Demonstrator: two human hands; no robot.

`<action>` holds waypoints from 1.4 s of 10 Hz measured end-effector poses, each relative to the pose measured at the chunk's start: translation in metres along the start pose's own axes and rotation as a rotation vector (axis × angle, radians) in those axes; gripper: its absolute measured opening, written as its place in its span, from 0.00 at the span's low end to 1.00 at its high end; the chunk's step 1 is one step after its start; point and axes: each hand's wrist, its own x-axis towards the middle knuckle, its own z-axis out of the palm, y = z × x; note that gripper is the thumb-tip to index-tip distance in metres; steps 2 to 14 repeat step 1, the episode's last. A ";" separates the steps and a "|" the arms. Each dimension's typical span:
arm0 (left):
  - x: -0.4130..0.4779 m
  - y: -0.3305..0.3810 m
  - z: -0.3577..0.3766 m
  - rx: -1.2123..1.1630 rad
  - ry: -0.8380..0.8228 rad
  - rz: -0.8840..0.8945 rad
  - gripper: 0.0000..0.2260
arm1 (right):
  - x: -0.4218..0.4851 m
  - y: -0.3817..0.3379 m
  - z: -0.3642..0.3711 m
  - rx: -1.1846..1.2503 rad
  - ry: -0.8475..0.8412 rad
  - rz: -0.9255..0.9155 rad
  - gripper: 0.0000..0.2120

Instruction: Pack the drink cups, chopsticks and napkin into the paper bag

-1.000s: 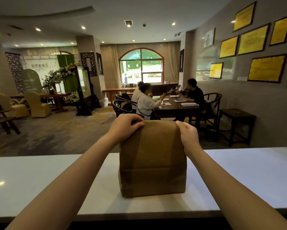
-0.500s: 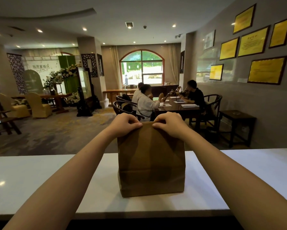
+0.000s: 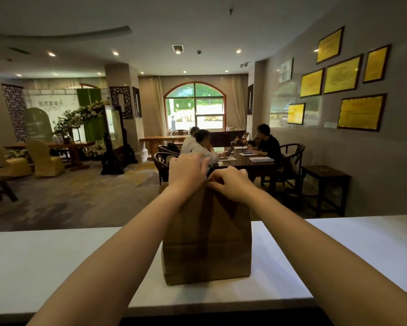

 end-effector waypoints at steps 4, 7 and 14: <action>0.011 0.023 -0.005 -0.023 0.017 -0.069 0.20 | -0.006 -0.007 -0.018 -0.019 -0.024 -0.003 0.22; 0.011 0.023 -0.005 -0.023 0.017 -0.069 0.20 | -0.006 -0.007 -0.018 -0.019 -0.024 -0.003 0.22; 0.011 0.023 -0.005 -0.023 0.017 -0.069 0.20 | -0.006 -0.007 -0.018 -0.019 -0.024 -0.003 0.22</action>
